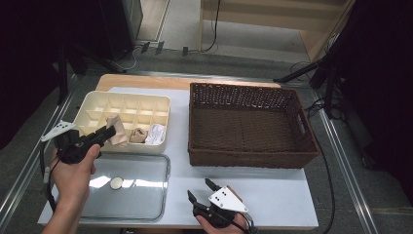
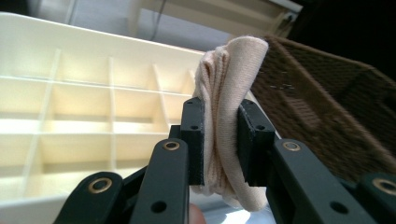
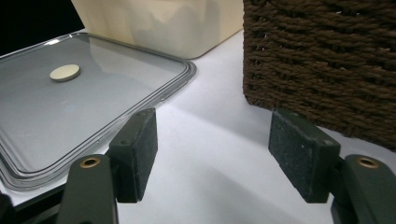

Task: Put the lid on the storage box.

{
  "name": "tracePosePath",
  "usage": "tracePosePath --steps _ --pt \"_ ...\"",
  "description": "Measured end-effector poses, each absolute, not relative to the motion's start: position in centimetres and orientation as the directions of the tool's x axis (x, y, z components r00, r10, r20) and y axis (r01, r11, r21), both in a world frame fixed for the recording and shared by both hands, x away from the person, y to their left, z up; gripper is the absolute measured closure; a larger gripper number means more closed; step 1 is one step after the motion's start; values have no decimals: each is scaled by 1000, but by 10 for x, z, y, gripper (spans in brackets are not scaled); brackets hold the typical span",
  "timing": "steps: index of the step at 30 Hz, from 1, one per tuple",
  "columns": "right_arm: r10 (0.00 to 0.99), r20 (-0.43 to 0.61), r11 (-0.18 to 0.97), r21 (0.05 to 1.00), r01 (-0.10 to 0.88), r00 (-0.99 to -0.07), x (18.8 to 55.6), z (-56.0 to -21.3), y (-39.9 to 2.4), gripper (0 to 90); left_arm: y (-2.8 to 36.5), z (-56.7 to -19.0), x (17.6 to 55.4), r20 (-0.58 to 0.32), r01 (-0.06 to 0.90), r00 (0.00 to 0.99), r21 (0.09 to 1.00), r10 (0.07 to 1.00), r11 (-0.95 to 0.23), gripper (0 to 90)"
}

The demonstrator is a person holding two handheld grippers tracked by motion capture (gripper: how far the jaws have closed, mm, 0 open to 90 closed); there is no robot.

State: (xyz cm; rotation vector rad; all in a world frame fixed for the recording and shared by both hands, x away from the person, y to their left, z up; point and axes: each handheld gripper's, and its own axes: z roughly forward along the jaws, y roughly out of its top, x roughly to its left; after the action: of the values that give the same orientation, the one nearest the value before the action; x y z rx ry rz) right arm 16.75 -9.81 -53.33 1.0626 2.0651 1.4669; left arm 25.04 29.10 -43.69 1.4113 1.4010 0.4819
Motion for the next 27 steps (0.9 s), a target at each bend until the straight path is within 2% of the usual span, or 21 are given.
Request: tracePosePath --steps 5,16,22,24,27 --pt "764 111 165 919 359 -636 169 -535 -97 339 296 -445 265 -365 476 201 848 909 235 751" --pt "765 107 171 917 361 -635 169 -537 -98 339 295 -486 284 -360 543 139 807 923 233 744" --pt "768 109 172 914 367 -632 169 -537 -99 341 293 -487 287 -305 608 150 778 941 155 733" --pt "769 110 173 913 369 -630 170 -537 -99 340 293 -484 288 -312 631 161 762 936 146 695" --pt "770 110 171 914 369 -629 170 -537 -100 341 298 -482 289 -361 613 133 761 923 210 537"
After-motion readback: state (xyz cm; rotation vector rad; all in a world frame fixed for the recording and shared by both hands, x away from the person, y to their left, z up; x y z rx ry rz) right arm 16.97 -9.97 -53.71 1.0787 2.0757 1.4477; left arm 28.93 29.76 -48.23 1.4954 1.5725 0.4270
